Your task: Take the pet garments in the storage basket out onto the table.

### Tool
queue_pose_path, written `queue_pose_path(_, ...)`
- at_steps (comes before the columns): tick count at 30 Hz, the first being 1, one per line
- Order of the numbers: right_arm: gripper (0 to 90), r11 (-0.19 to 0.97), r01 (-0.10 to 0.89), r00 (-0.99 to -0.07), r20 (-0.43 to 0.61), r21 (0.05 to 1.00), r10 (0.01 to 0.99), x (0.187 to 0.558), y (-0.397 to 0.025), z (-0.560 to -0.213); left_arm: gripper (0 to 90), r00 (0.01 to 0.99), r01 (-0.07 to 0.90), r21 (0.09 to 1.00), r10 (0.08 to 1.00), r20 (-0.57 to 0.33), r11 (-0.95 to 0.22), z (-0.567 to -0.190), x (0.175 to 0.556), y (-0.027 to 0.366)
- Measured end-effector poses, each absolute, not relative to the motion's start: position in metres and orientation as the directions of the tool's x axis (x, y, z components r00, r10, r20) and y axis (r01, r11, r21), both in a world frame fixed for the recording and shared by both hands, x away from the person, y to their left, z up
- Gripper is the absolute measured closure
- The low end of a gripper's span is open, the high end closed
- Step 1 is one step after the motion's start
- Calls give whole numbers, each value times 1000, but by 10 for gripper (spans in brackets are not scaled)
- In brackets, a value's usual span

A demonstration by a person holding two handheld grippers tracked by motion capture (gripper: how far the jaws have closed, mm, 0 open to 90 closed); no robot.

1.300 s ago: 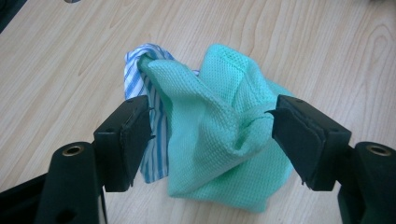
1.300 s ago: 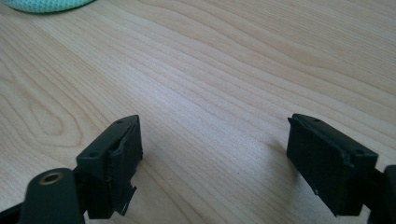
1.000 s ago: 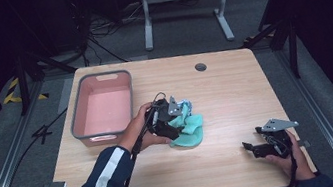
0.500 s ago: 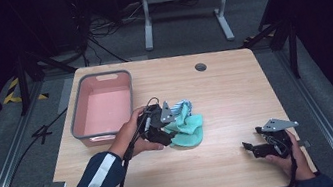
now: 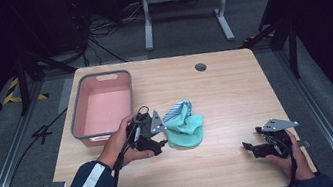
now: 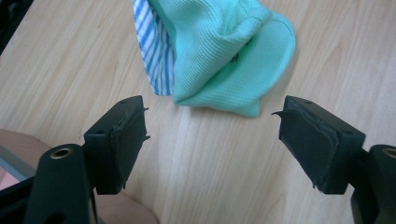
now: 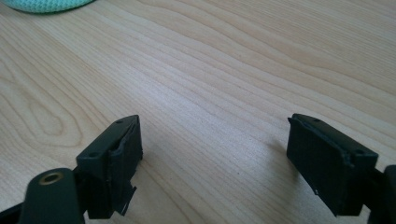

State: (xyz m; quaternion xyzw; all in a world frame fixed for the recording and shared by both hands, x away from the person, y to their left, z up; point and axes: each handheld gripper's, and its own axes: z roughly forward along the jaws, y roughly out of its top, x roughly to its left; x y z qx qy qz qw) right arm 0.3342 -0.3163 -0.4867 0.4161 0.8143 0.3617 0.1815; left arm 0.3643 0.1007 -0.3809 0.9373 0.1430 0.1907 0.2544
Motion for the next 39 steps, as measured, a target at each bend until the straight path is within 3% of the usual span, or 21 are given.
queue_pose_path(12,187,392,546,-588,5,740,809,334,-316,-487,232,886,161,513,353,301,-843,-388,340,132)
queue_pose_path(18,188,393,546,-588,4,740,809,334,-316,-487,222,875,195,524,388,288,-829,-396,333,154)
queue_pose_path(33,187,392,547,-588,6,740,809,334,-316,-487,220,874,231,450,387,294,-863,-418,317,194)
queue_pose_path(39,188,392,546,-588,5,740,809,334,-316,-487,195,857,279,455,433,280,-846,-431,316,213)
